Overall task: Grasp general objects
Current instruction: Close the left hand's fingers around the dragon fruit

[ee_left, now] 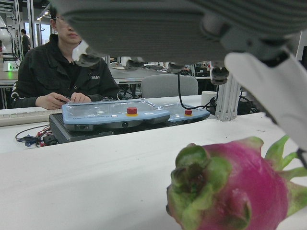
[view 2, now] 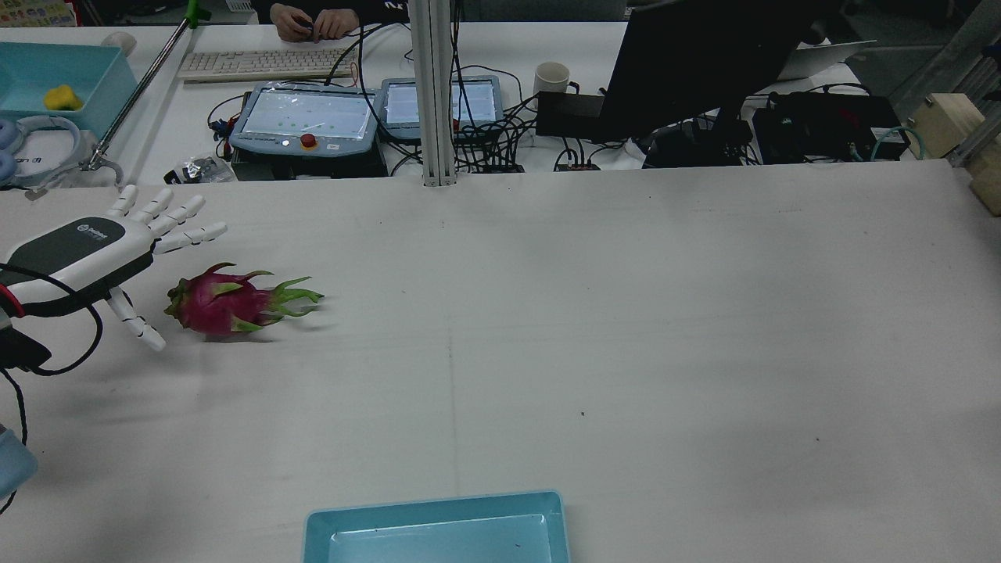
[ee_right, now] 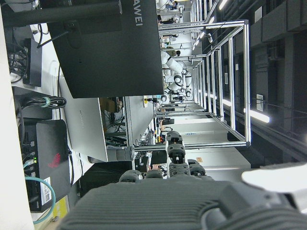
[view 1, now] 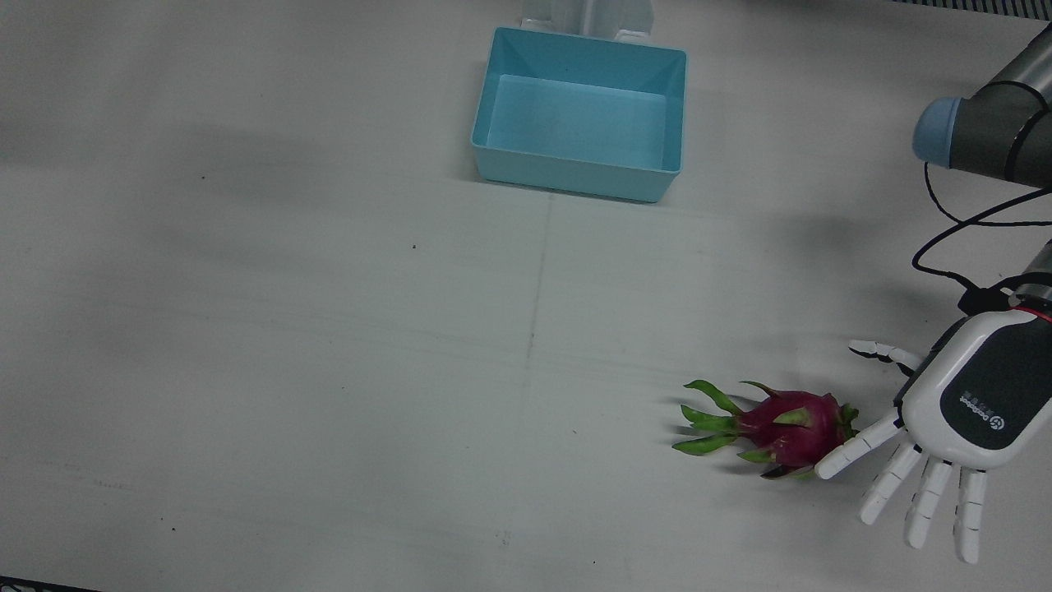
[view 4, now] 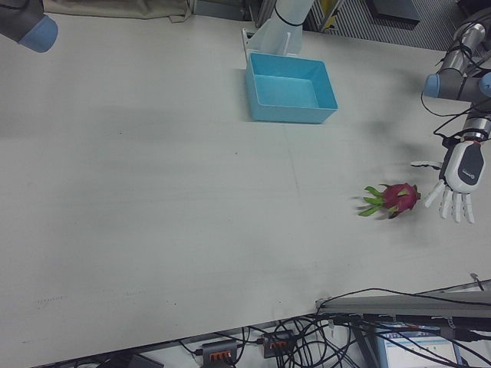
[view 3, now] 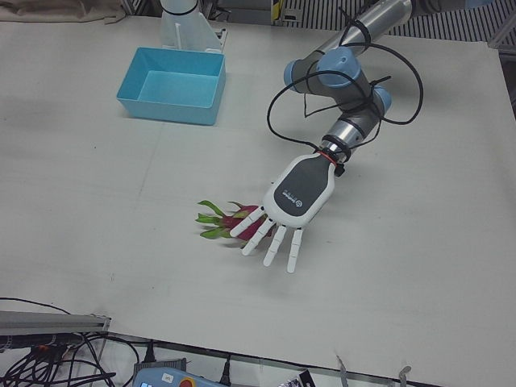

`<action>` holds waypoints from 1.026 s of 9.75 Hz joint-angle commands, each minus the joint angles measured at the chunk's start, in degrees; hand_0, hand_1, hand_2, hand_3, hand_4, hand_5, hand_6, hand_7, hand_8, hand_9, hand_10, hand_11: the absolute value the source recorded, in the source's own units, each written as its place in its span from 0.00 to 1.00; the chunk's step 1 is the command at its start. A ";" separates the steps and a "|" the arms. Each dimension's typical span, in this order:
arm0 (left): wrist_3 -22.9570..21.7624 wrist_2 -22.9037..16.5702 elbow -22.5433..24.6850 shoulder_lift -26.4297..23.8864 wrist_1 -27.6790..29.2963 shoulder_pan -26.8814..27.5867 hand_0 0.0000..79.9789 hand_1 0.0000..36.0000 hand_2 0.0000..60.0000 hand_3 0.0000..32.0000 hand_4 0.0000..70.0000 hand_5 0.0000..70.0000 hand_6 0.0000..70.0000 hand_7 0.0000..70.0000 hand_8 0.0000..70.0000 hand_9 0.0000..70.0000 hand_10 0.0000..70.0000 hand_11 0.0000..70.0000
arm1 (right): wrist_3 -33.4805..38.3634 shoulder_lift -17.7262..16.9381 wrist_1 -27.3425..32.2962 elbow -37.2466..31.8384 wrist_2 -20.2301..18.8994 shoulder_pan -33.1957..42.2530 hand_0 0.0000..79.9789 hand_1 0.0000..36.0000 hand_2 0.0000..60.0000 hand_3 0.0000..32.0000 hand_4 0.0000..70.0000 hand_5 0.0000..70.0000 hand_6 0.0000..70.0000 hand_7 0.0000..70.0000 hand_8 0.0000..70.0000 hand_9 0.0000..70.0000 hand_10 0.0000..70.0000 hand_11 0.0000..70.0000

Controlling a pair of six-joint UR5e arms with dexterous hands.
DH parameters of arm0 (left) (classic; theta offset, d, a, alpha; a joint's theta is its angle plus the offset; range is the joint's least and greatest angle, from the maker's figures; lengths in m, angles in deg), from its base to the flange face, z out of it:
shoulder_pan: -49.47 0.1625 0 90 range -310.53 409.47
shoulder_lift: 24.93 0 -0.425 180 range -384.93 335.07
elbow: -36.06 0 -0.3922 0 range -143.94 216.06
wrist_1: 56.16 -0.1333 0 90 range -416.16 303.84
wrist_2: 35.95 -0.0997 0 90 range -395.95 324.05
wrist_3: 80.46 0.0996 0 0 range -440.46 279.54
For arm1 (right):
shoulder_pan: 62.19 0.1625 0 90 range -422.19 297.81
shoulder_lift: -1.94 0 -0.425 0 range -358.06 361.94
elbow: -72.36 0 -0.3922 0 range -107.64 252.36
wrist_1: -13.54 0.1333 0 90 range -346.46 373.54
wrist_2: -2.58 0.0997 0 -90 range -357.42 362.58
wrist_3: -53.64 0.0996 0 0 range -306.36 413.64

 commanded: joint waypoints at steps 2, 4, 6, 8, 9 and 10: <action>3.90 6.96 0.05 -0.63 -3.03 6.25 0.69 0.79 0.26 1.00 0.00 0.00 0.00 0.00 0.00 0.00 0.00 0.00 | -0.01 0.02 0.06 0.00 0.00 0.00 0.00 0.00 0.00 0.00 0.00 0.00 0.00 0.00 0.00 0.00 0.00 0.00; 3.99 6.97 -0.47 -2.47 -4.79 6.25 0.70 0.82 0.29 1.00 0.00 0.00 0.00 0.00 0.00 0.00 0.00 0.00 | -0.01 0.02 -0.03 0.00 0.00 0.00 0.00 0.00 0.00 0.00 0.00 0.00 0.00 0.00 0.00 0.00 0.00 0.00; 3.81 6.97 -2.74 -4.32 -5.32 6.43 0.67 0.71 0.21 1.00 0.00 0.00 0.00 0.00 0.00 0.00 0.00 0.00 | -0.01 0.02 -0.03 0.00 0.00 0.00 0.00 0.00 0.00 0.00 0.00 0.00 0.00 0.00 0.00 0.00 0.00 0.00; 3.90 6.97 -9.15 -6.69 -3.31 6.34 0.67 0.74 0.24 1.00 0.00 0.00 0.00 0.00 0.00 0.00 0.00 0.00 | -0.01 -0.06 0.06 0.00 0.00 0.00 0.00 0.00 0.00 0.00 0.00 0.00 0.00 0.00 0.00 0.00 0.00 0.00; 3.99 6.97 -9.35 -6.70 -3.04 6.25 0.69 0.79 0.29 1.00 0.00 0.00 0.00 0.00 0.00 0.00 0.00 0.00 | -0.01 0.02 -0.03 0.00 0.00 0.00 0.00 0.00 0.00 0.00 0.00 0.00 0.00 0.00 0.00 0.00 0.00 0.00; 3.99 6.97 -9.35 -6.61 -3.13 6.08 0.70 0.84 0.33 1.00 0.00 0.00 0.00 0.00 0.00 0.00 0.00 0.00 | -0.01 0.02 0.06 0.00 0.00 0.00 0.00 0.00 0.00 0.00 0.00 0.00 0.00 0.00 0.00 0.00 0.00 0.00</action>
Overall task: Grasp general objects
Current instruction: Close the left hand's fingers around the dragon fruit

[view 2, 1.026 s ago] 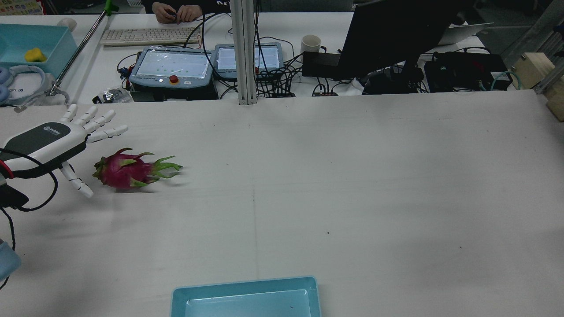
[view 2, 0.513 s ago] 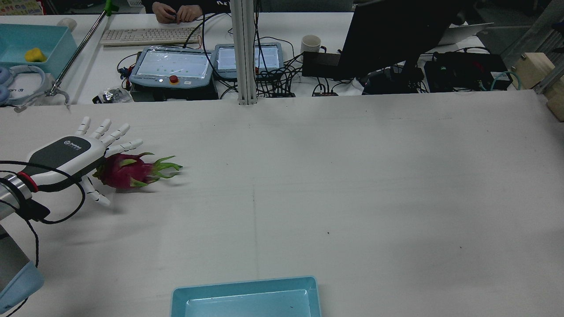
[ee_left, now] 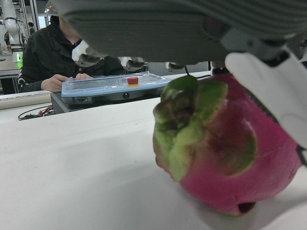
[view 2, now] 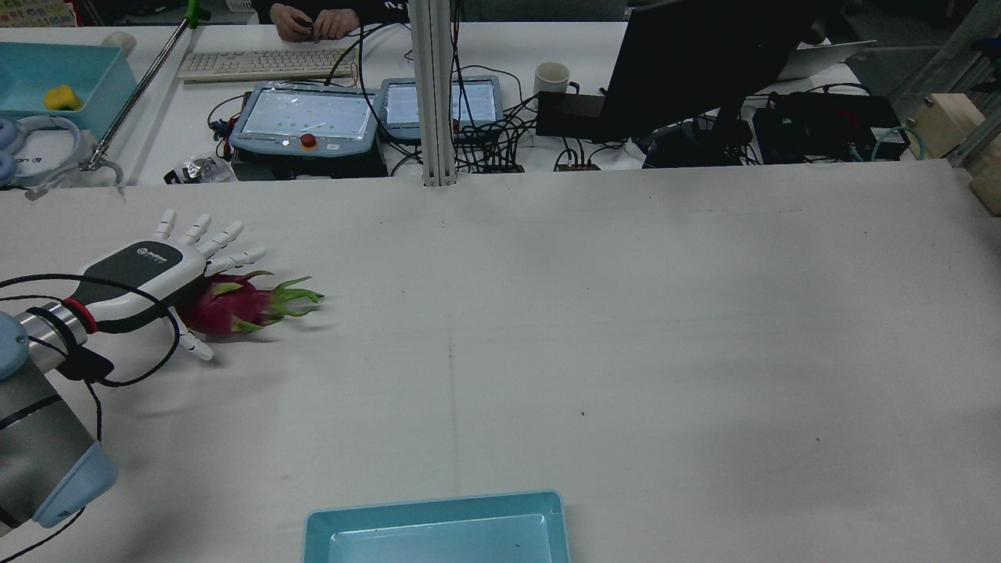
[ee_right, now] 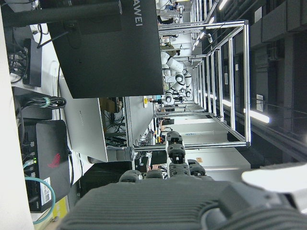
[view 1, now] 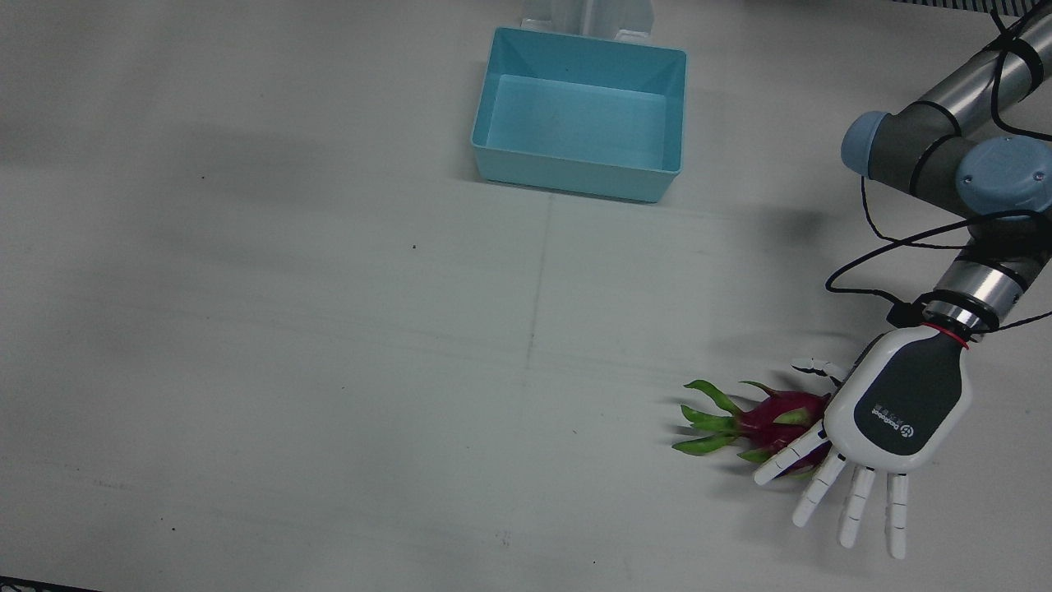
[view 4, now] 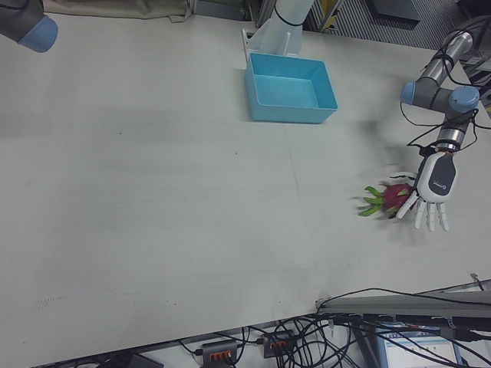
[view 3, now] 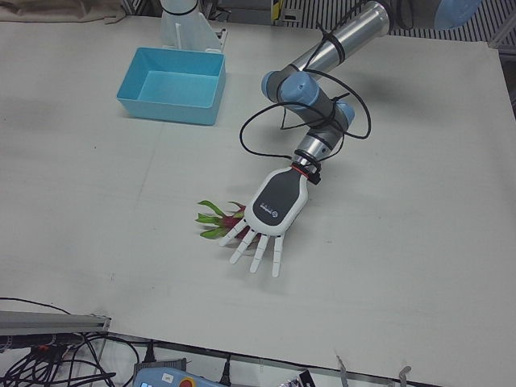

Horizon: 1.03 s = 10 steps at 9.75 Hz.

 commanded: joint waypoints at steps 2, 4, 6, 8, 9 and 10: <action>0.07 -0.08 -1.54 -0.56 0.10 -0.59 0.71 0.87 0.33 1.00 0.00 0.00 0.00 0.00 0.00 0.00 0.00 0.00 | 0.00 0.02 -0.05 0.00 0.00 0.00 0.00 0.00 0.00 0.00 0.00 0.00 0.00 0.00 0.00 0.00 0.00 0.00; 1.81 0.00 -1.81 -0.56 0.10 -0.51 0.74 0.92 0.36 1.00 0.00 0.00 0.00 0.00 0.00 0.00 0.00 0.00 | 0.00 0.02 0.03 0.00 0.00 0.00 0.00 0.00 0.00 0.00 0.00 0.00 0.00 0.00 0.00 0.00 0.00 0.00; 2.35 0.00 -1.81 -0.56 0.10 -0.42 0.74 0.94 0.38 1.00 0.00 0.00 0.00 0.00 0.00 0.00 0.00 0.00 | 0.00 0.02 0.03 0.00 0.00 0.00 0.00 0.00 0.00 0.00 0.00 0.00 0.00 0.00 0.00 0.00 0.00 0.00; 2.44 0.00 -1.81 -0.56 0.01 -0.42 0.73 0.90 0.36 0.61 0.00 0.10 0.00 0.00 0.00 0.00 0.00 0.00 | 0.00 0.02 0.03 0.00 0.00 0.00 0.00 0.00 0.00 0.00 0.00 0.00 0.00 0.00 0.00 0.00 0.00 0.00; 2.53 0.09 -1.81 -0.56 0.01 -0.42 0.70 0.82 0.33 0.25 0.00 0.16 0.00 0.00 0.00 0.00 0.00 0.00 | 0.00 0.02 0.03 0.00 0.00 0.00 0.00 0.00 0.00 0.00 0.00 0.00 0.00 0.00 0.00 0.00 0.00 0.00; 2.53 0.09 -1.72 -0.47 0.01 -0.42 0.69 0.77 0.30 0.00 0.00 0.24 0.00 0.00 0.00 0.00 0.00 0.00 | 0.00 0.02 -0.05 0.00 0.00 0.00 0.00 0.00 0.00 0.00 0.00 0.00 0.00 0.00 0.00 0.00 0.00 0.00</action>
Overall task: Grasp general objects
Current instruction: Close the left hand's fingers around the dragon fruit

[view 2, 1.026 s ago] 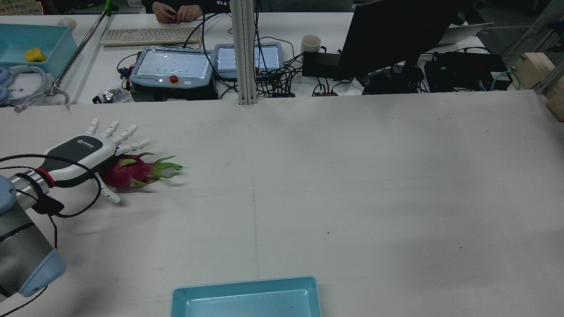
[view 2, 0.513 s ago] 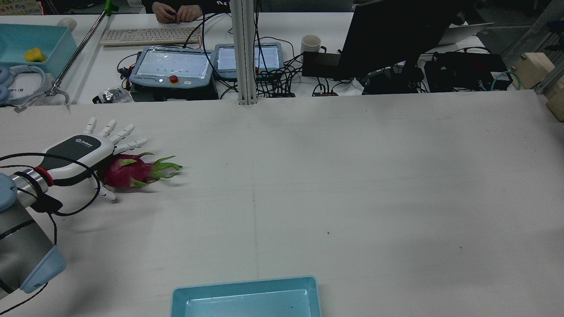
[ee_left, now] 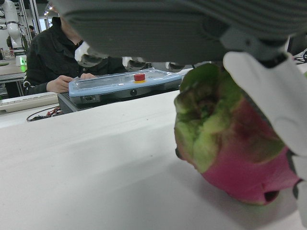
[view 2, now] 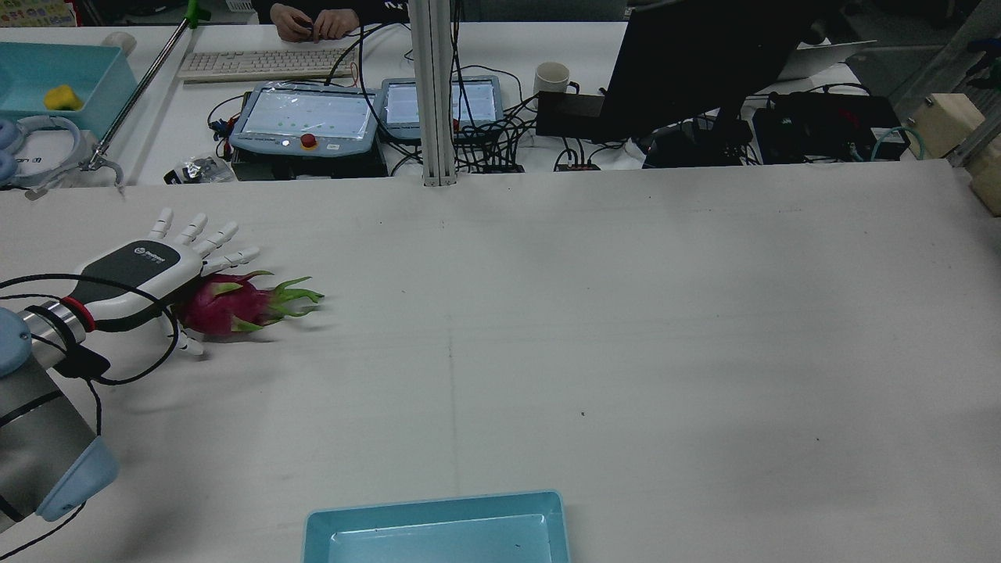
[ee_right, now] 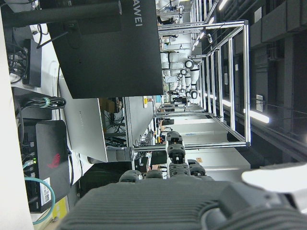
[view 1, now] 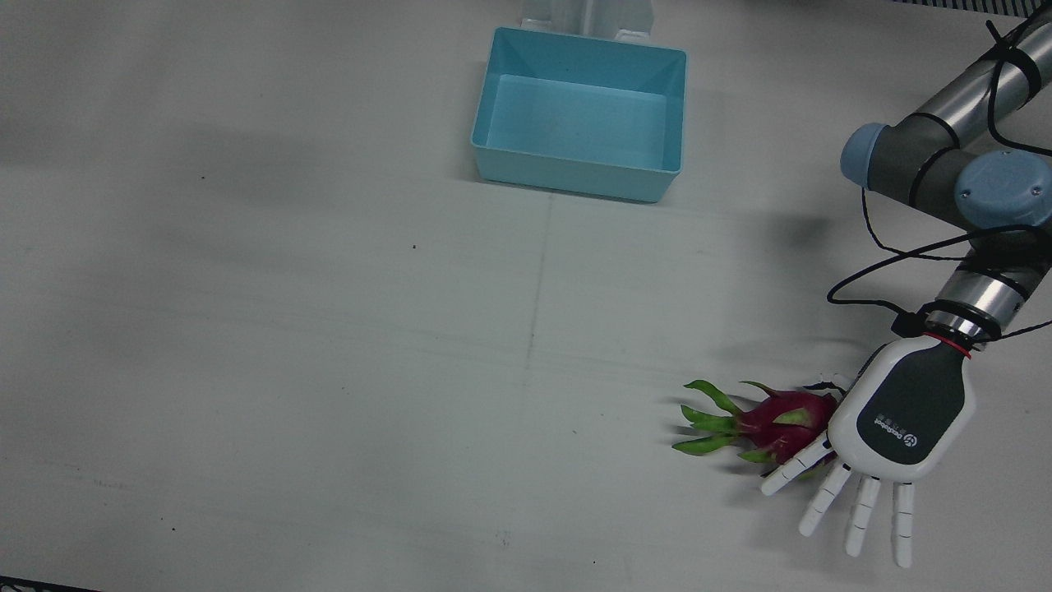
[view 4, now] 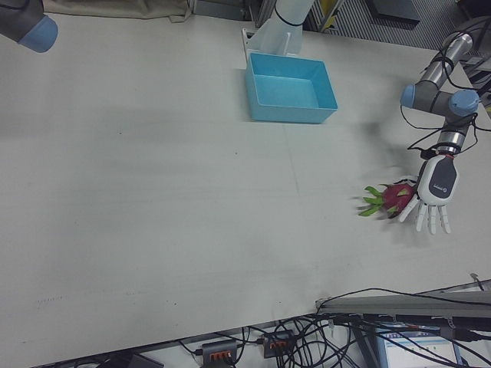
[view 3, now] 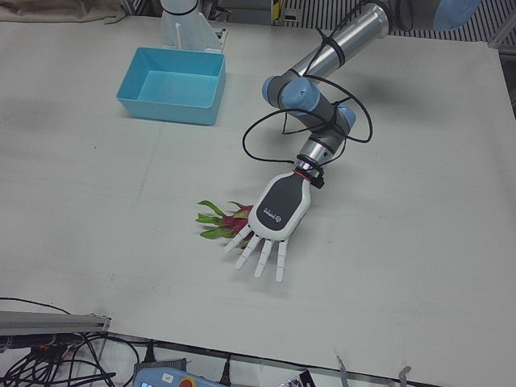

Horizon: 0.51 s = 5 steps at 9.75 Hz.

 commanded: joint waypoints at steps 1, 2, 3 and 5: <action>0.14 0.41 0.00 0.09 0.24 0.00 0.70 0.76 0.29 0.00 0.01 0.30 0.00 0.00 0.00 0.00 0.00 0.00 | 0.00 -0.09 -0.09 -0.09 0.00 0.00 0.00 0.00 0.00 0.00 0.00 0.00 0.00 0.00 0.00 0.00 0.00 0.00; 0.22 0.94 0.00 0.26 0.42 0.09 0.70 0.74 0.27 0.00 0.08 0.35 0.00 0.00 0.00 0.00 0.00 0.00 | 0.00 0.00 0.00 -0.09 0.00 0.00 0.00 0.00 0.00 0.00 0.00 0.00 0.00 0.00 0.00 0.00 0.00 0.00; 1.36 1.29 -0.09 0.35 1.03 0.09 0.70 0.77 0.30 0.00 0.09 0.37 0.00 0.00 0.00 0.00 0.00 0.00 | 0.00 0.00 0.00 -0.09 0.00 0.00 0.00 0.00 0.00 0.00 0.00 0.00 0.00 0.00 0.00 0.00 0.00 0.00; 2.33 1.29 -0.09 0.35 1.65 0.27 0.72 0.82 0.36 0.00 0.13 0.42 0.00 0.01 0.00 0.00 0.00 0.00 | 0.00 0.00 0.00 -0.09 0.00 0.00 0.00 0.00 0.00 0.00 0.00 0.00 0.00 0.00 0.00 0.00 0.00 0.00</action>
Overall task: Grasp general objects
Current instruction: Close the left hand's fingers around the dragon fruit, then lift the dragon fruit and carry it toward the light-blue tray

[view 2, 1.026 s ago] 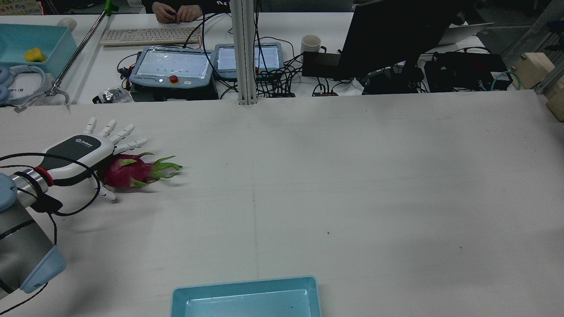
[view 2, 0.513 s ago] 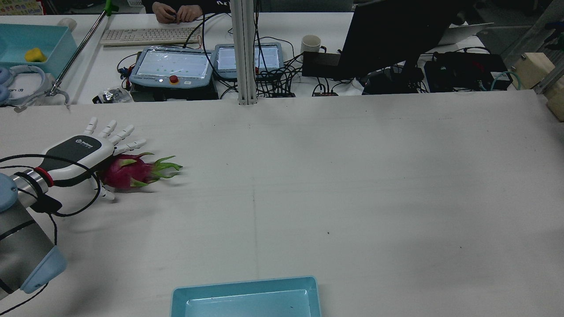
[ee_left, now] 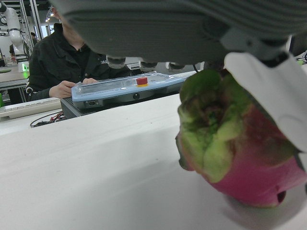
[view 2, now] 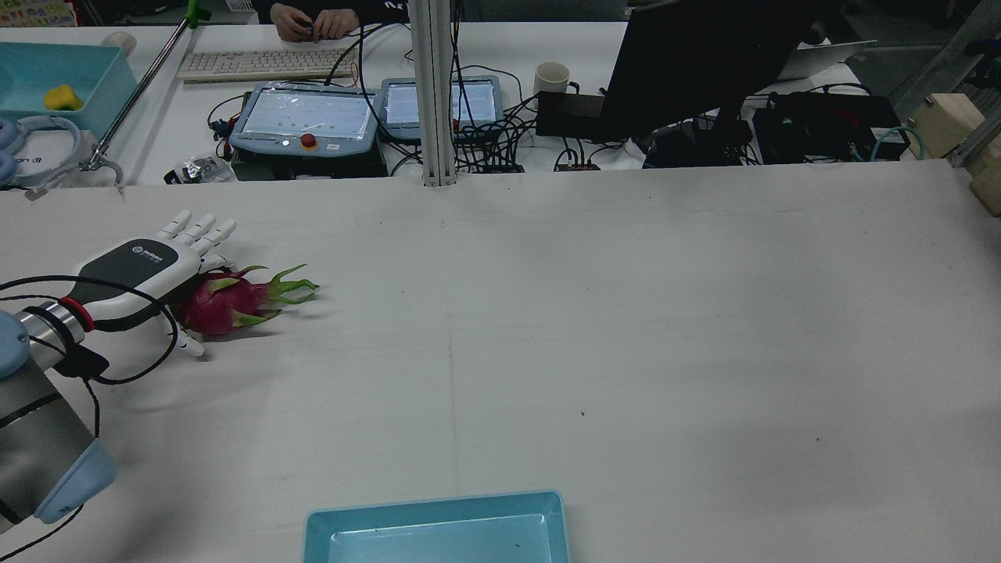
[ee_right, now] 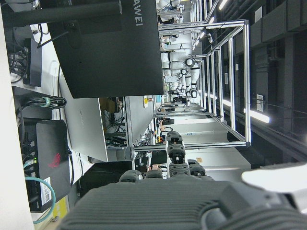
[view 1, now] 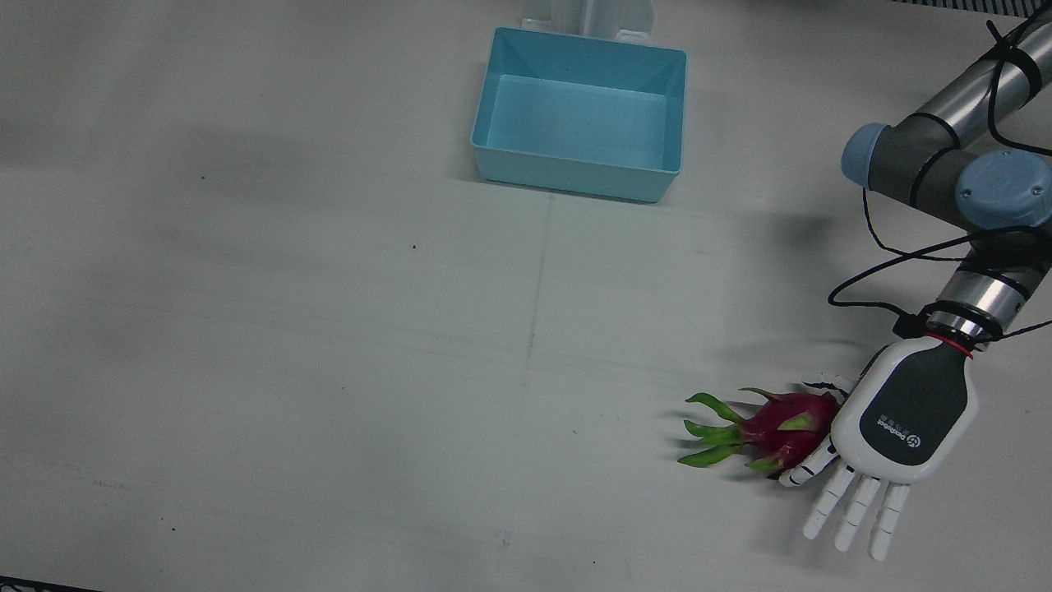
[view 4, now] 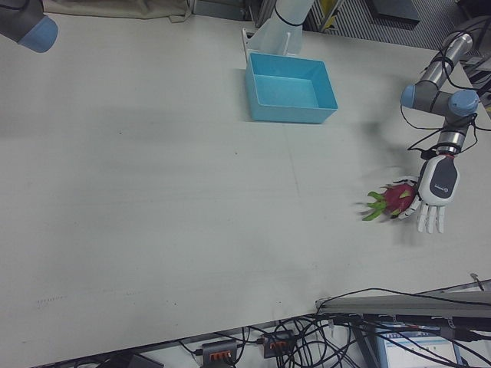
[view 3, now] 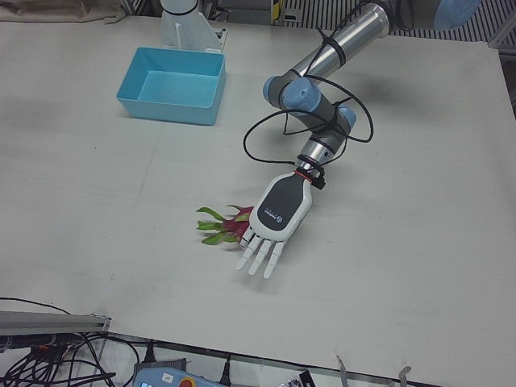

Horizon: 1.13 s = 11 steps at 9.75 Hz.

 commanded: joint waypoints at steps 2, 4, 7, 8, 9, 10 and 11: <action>1.14 0.24 0.05 0.04 1.18 0.16 0.74 0.95 0.67 0.00 0.22 0.54 0.00 0.03 0.00 0.00 0.00 0.00 | 0.00 0.02 0.01 -0.03 0.00 0.00 0.00 0.00 0.00 0.00 0.00 0.00 0.00 0.00 0.00 0.00 0.00 0.00; 1.14 0.24 0.05 0.13 1.62 0.07 0.76 0.95 0.66 0.00 0.44 0.65 0.00 0.07 0.00 0.00 0.00 0.00 | 0.00 0.02 0.01 0.06 0.00 0.00 0.00 0.00 0.00 0.00 0.00 0.00 0.00 0.00 0.00 0.00 0.00 0.00; 0.17 -0.02 3.01 0.22 1.19 -0.19 0.68 1.00 1.00 0.00 0.57 0.63 0.00 0.11 0.00 0.00 0.00 0.00 | 0.00 0.02 -0.07 -0.03 0.00 0.00 0.00 0.00 0.00 0.00 0.00 0.00 0.00 0.00 0.00 0.00 0.00 0.00; 0.09 -0.19 5.99 0.30 0.31 -0.28 0.68 1.00 1.00 0.00 0.51 0.55 0.05 0.13 0.00 0.01 0.05 0.11 | 0.00 0.02 -0.07 0.06 0.00 0.00 0.00 0.00 0.00 0.00 0.00 0.00 0.00 0.00 0.00 0.00 0.00 0.00; 0.00 -0.46 7.85 0.04 -2.04 -0.02 0.66 0.95 1.00 0.00 0.49 0.51 0.09 0.13 0.01 0.01 0.08 0.14 | 0.00 0.02 -0.07 0.06 0.00 0.00 0.00 0.00 0.00 0.00 0.00 0.00 0.00 0.00 0.00 0.00 0.00 0.00; -0.70 -0.63 9.78 -0.39 -4.07 0.07 0.64 0.90 1.00 0.00 0.47 0.49 0.10 0.14 0.04 0.01 0.08 0.15 | -0.09 0.02 -0.07 0.06 0.00 0.00 0.00 0.00 0.00 0.00 0.00 0.00 0.00 0.00 0.00 0.00 0.00 0.00; -3.67 -1.42 11.89 -0.40 -5.83 0.16 0.63 0.86 1.00 0.00 0.46 0.48 0.10 0.14 0.04 0.01 0.12 0.20 | -0.09 0.02 -0.07 0.06 0.00 0.00 0.00 0.00 0.00 0.00 0.00 0.00 0.00 0.00 0.00 0.00 0.00 0.00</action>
